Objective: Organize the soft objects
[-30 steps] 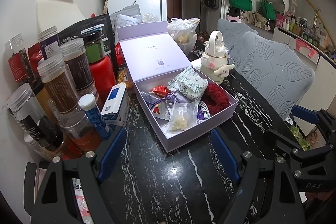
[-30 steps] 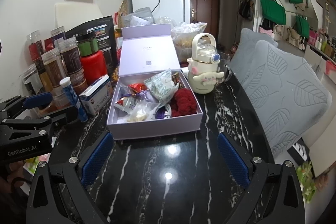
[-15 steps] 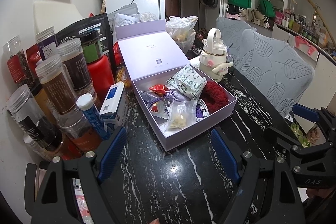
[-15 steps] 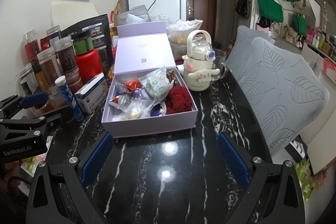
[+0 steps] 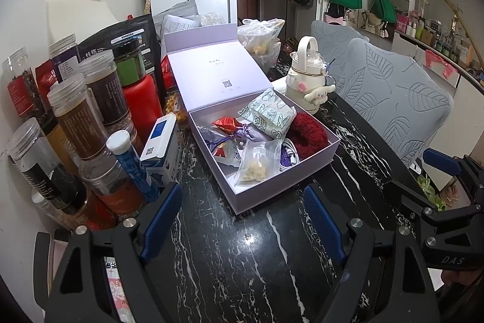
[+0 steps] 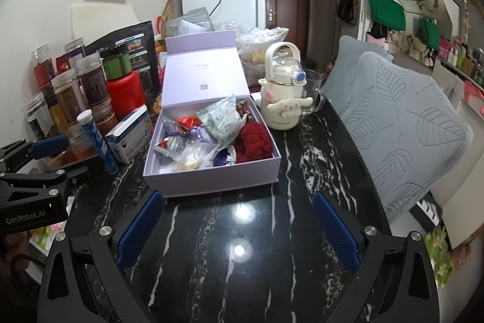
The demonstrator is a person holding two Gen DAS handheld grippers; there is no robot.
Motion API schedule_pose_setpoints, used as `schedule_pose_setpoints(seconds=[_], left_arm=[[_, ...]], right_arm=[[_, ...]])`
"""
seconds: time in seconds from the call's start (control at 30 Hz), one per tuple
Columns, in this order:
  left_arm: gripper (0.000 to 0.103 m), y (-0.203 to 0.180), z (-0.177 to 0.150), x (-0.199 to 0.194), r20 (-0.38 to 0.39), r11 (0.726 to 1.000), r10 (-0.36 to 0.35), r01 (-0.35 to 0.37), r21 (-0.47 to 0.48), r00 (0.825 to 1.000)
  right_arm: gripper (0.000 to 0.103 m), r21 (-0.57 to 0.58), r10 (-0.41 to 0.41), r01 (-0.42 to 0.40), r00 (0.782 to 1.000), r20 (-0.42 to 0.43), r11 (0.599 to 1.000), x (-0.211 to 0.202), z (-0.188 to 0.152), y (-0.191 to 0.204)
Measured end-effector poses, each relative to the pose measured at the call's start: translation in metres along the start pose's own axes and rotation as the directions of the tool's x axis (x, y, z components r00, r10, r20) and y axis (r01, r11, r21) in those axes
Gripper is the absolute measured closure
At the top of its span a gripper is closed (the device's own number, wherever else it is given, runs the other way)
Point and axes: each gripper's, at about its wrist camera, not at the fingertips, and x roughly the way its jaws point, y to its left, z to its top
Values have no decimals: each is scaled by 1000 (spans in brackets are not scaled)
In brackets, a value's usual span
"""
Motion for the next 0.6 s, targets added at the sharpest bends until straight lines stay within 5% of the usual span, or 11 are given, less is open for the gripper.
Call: schedule_pose_setpoints(seconds=[0.6], left_arm=[[20, -5, -5, 5, -18, 1000, -8, 9, 11, 1000]], right_arm=[[2, 0, -2, 2, 1000, -2, 1000, 0, -1, -2]])
